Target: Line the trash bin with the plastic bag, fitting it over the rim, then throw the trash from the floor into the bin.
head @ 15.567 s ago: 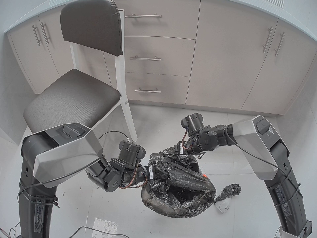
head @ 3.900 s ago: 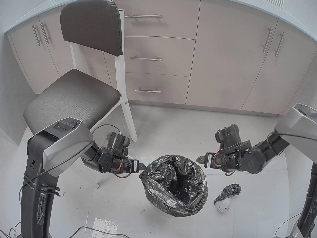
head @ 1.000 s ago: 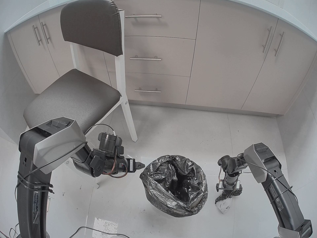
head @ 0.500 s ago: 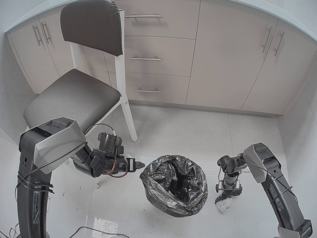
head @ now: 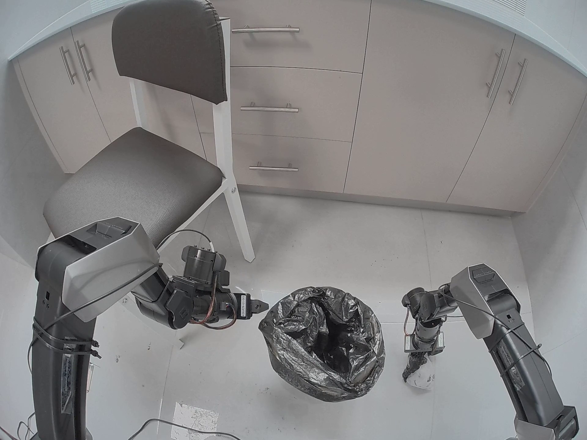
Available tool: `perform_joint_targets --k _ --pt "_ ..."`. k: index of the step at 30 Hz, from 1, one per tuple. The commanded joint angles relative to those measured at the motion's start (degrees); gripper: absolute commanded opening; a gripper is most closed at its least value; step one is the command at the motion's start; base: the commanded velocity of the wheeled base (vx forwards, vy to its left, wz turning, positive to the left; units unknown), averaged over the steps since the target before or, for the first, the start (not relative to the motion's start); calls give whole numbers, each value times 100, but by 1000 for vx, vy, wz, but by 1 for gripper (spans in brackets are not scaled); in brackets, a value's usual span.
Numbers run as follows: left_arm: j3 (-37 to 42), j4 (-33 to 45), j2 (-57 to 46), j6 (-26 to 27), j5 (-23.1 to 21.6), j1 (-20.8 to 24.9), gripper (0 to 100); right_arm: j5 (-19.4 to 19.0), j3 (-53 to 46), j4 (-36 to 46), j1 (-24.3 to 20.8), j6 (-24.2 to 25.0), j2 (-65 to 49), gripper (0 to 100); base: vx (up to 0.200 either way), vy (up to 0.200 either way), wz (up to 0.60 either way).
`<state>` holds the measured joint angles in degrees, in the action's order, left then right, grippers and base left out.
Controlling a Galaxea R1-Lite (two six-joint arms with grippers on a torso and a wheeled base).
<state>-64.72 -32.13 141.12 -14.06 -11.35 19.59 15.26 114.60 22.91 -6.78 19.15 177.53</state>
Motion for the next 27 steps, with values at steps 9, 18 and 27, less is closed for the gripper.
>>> perform_joint_targets --k 9,18,27 --pt "-32 -3 21 -9 -16 -8 100 -32 -1 539 -113 115 9 0 0 0 0" --pt "-32 -3 21 -9 -16 -8 100 -102 -1 2728 -254 185 -8 0 0 0 0" --pt "12 -3 -32 -27 -43 -17 100 -94 -1 3123 -307 344 -966 0 0 0 0"
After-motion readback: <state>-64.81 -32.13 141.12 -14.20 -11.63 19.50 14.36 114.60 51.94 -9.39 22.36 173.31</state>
